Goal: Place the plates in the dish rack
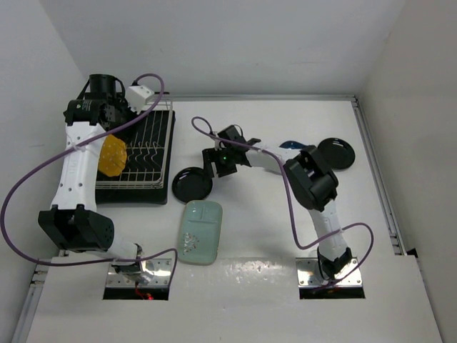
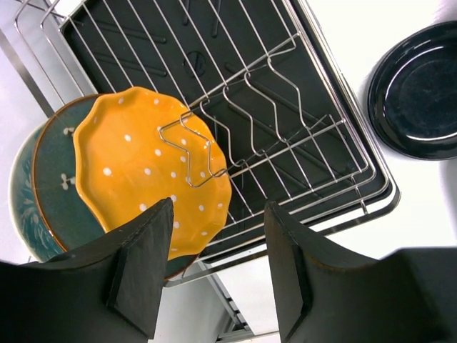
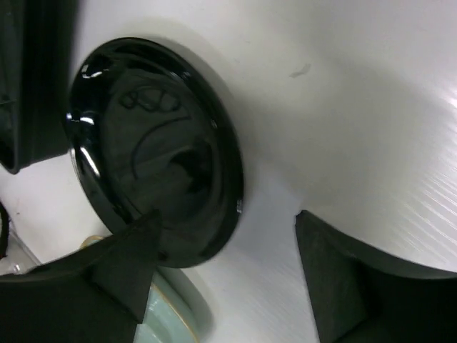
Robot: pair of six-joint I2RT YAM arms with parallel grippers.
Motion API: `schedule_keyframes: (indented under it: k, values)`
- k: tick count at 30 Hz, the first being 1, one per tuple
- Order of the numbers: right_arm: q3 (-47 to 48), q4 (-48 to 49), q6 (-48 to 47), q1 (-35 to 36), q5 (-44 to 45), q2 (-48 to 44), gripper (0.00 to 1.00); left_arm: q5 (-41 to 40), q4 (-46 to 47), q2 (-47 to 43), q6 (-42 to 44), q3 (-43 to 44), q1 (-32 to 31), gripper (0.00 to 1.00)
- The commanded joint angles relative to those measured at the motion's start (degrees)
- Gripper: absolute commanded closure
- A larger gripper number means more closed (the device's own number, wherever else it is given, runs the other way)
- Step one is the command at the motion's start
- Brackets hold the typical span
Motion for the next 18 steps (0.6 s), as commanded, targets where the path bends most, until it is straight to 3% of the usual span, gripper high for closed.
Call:
schedule_keyframes:
  k: [1, 4, 5, 7, 8, 9, 14, 18]
  values:
    - [1.5, 1.7, 4.1, 0.8, -1.1, 3.0, 0.31, 0.4, 1.6, -2.7, -0.7, -0.4, 0.0, 0.42]
    - [0.3, 2.1, 5.5, 1.0, -2.5, 4.2, 0.46, 0.4, 1.6, -2.7, -0.7, -0.4, 0.0, 0.42]
    - [-0.3, 2.8, 5.7, 1.0, -2.8, 4.6, 0.60, 0.4, 1.6, -2.7, -0.7, -0.4, 0.0, 0.42]
    - [-1.8, 3.6, 6.6, 1.1, -3.2, 4.6, 0.76, 1.0, 1.6, -2.7, -1.3, -0.4, -0.5, 0.42]
    - [-2.3, 4.7, 6.9, 0.8, -3.1, 3.8, 0.91, 2.3, 1.6, -2.7, -1.3, -0.4, -0.5, 0.41]
    - [-3.5, 5.0, 7.2, 0.5, -3.2, 3.5, 0.98, 3.0, 1.6, -2.1, -1.3, -0.4, -0.5, 0.40]
    - [-9.1, 12.9, 11.0, -3.5, -5.5, -6.2, 1.00, 11.1, 1.6, -2.1, -0.7, -1.7, -0.5, 0.32]
    - [-18.4, 26.9, 12.7, -6.4, -3.9, -18.7, 1.00, 22.6, 1.6, -1.6, -0.7, -2.2, -0.5, 0.27]
